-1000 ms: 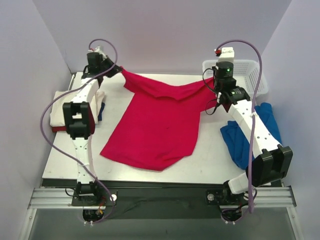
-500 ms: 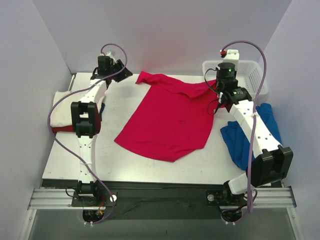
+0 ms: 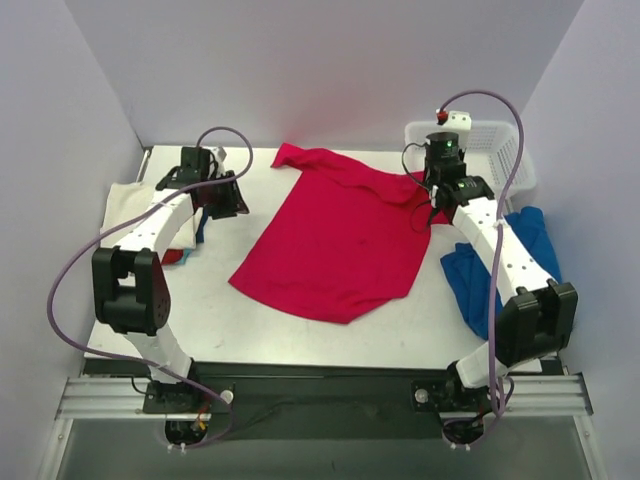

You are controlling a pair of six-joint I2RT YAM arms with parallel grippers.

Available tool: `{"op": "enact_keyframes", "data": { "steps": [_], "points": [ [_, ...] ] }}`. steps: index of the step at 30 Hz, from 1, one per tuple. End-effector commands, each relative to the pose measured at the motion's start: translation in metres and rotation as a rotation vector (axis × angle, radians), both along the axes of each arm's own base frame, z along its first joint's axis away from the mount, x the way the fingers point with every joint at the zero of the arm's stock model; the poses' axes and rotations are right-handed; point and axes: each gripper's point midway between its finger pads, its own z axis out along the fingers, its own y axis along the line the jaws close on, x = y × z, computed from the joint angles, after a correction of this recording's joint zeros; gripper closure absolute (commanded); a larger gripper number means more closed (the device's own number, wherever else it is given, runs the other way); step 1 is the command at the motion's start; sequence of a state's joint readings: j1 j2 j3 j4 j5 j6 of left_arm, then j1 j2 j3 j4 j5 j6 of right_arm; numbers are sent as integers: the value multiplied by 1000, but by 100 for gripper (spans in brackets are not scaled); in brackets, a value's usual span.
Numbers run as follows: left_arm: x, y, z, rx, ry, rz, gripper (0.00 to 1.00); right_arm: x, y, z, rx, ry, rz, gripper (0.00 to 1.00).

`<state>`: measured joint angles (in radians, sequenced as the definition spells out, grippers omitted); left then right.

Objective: Fold and stack the t-shirts
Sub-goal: Flatten out the tshirt

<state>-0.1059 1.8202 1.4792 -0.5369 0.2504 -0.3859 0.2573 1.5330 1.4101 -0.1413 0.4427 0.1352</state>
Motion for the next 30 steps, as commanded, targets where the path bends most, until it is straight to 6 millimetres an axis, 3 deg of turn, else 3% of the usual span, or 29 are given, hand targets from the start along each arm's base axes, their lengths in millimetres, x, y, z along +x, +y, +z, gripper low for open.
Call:
{"op": "enact_keyframes", "data": {
  "steps": [1,5,8,16,30],
  "points": [
    [-46,16,-4,85,59,-18,51,0,7,-10,31,10,0,100],
    [-88,27,-22,173,183,-4,51,2,13,-18,39,26,10,100],
    [-107,31,-32,213,233,13,52,3,17,-22,47,36,16,100],
    [-128,28,-56,218,319,15,55,0,21,-28,51,50,23,100],
    [-155,-22,-64,214,364,-181,66,-10,15,-36,37,70,8,100]
  ]
}}
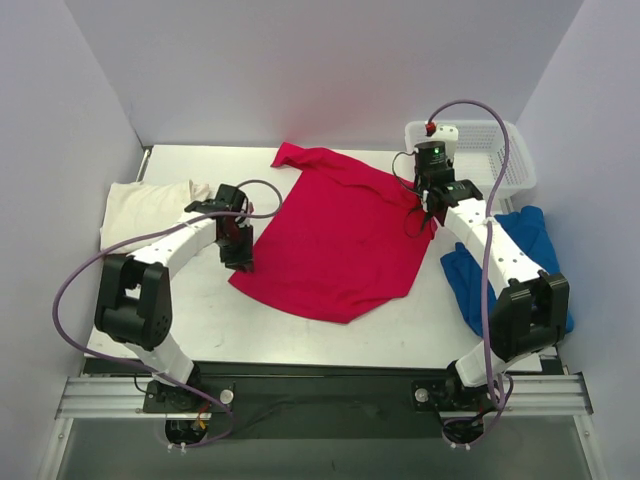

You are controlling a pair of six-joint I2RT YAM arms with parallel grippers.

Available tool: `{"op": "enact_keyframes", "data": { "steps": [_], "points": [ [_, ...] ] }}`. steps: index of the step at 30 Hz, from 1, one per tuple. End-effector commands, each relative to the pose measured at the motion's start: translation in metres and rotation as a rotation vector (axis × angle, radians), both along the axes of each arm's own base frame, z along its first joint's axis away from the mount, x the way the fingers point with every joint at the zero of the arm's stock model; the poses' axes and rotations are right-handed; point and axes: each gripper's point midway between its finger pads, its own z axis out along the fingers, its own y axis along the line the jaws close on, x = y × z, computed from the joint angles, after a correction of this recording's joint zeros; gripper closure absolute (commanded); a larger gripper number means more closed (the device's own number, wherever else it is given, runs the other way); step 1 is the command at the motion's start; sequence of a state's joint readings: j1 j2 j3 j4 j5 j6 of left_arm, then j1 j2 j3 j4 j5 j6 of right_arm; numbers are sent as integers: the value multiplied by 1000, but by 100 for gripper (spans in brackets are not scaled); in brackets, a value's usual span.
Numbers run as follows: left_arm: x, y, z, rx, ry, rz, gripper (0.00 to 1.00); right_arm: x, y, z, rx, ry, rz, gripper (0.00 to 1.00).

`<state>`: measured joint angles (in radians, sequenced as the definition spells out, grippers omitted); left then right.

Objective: Fold and stack the t-shirts
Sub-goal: Flatten out the tshirt

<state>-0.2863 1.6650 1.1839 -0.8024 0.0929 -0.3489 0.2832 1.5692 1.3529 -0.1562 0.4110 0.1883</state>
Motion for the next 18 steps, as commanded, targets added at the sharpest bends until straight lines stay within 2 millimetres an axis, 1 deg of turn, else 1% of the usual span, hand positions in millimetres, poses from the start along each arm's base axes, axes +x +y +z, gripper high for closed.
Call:
{"op": "enact_keyframes", "data": {
  "steps": [1,4,7,10,11,13,15,18],
  "points": [
    [-5,-11,-4,-22,29,-47,68,-5,-3,8,6,-23,-24,100],
    [-6,-17,-16,-19,68,-51,71,-5,-3,6,9,-21,-24,100],
    [-5,-15,-26,-3,91,-33,77,-6,-3,4,9,-16,-27,100],
    [-6,-11,-39,29,122,-12,84,-7,-4,0,14,-10,-31,100],
    [-6,-11,-42,33,131,-4,88,-8,-3,-1,19,-7,-28,100],
    [-5,-10,-51,47,147,9,92,-9,-4,-3,22,-3,-30,100],
    [-1,-5,-57,79,151,23,100,-11,-4,-5,24,1,-28,100],
    [8,0,-61,107,146,51,100,-12,-6,-7,22,6,-33,100]
  ]
}}
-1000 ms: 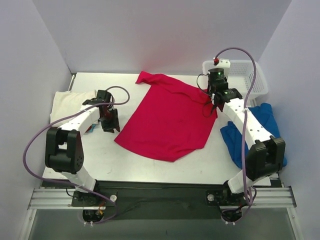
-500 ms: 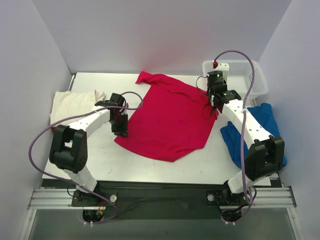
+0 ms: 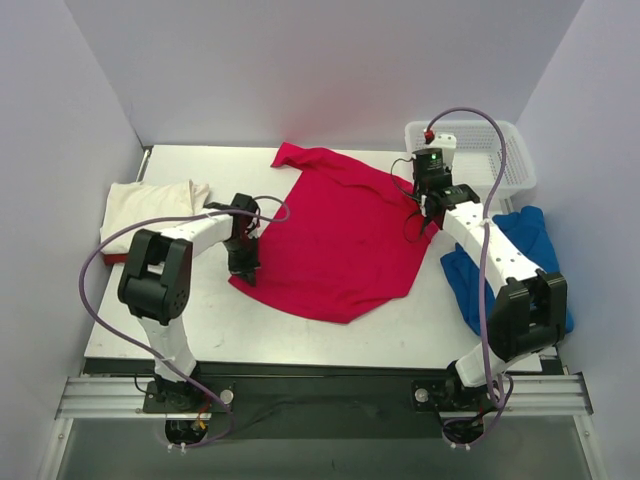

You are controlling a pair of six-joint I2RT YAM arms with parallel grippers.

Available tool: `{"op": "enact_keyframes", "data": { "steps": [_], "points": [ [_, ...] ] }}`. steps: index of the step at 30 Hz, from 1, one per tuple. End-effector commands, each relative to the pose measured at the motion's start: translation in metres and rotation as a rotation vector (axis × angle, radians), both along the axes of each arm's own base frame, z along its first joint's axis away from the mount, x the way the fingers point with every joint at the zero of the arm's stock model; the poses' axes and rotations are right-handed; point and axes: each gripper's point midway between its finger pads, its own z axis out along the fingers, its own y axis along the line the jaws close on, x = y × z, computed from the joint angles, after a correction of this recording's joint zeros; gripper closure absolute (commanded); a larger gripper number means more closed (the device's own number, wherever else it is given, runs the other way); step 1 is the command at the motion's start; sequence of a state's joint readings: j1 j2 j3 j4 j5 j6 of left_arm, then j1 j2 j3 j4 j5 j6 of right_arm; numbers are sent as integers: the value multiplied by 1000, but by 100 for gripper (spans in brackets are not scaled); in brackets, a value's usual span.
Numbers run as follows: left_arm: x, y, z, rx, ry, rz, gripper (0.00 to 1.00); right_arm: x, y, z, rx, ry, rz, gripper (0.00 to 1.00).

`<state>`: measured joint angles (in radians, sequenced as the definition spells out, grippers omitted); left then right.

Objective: Fold and stack the t-shirts
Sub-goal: Flatten out the tshirt

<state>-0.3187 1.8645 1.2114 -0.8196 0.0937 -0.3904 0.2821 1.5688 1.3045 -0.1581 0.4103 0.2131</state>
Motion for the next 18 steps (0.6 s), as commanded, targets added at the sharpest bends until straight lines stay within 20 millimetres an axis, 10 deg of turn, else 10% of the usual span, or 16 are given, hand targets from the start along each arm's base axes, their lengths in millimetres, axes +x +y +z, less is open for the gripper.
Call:
{"op": "enact_keyframes", "data": {
  "steps": [1,18],
  "points": [
    [25,12,-10,65,-42,55,100,-5,-6,13,15,-33,-22,100],
    [161,65,-12,192,-208,271,100,-25,-34,7,-1,-19,-89,100]
  ]
}}
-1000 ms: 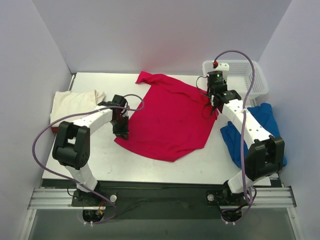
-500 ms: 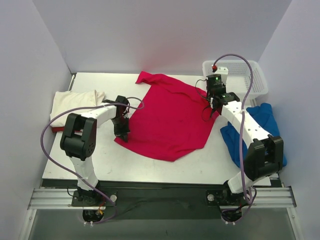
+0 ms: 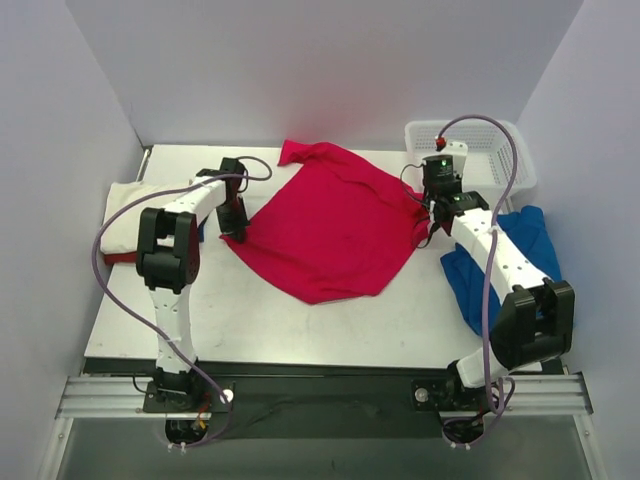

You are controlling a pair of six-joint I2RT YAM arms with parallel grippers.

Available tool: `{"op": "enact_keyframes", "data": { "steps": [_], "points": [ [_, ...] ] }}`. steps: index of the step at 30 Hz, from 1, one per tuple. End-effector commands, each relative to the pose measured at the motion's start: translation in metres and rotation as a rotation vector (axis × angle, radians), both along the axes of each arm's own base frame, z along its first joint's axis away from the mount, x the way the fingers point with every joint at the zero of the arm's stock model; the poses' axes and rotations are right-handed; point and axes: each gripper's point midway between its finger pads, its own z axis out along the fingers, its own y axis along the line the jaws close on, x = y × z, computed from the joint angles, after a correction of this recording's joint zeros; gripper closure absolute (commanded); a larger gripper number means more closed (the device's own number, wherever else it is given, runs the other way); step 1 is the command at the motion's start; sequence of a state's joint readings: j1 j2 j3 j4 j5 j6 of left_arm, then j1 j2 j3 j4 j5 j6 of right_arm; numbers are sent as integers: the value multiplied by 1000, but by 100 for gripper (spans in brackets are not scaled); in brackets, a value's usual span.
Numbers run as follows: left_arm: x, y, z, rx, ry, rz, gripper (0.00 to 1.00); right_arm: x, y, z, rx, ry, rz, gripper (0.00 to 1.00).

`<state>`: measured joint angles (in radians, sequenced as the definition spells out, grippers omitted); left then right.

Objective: Fold and stack the t-shirts
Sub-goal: Flatten out the tshirt

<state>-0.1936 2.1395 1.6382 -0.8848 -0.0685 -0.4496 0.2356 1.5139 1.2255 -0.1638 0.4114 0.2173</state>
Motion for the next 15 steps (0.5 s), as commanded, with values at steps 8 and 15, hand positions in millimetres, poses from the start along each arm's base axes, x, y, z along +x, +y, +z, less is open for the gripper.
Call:
{"op": "enact_keyframes", "data": {
  "steps": [8,15],
  "points": [
    [160,23,-1,34,-242,107,100,-8,-14,33,11,-61,-39,100],
    [220,-1,62,-170,-537,102,100,-7,-6,53,50,-100,-13,100]
  ]
}}
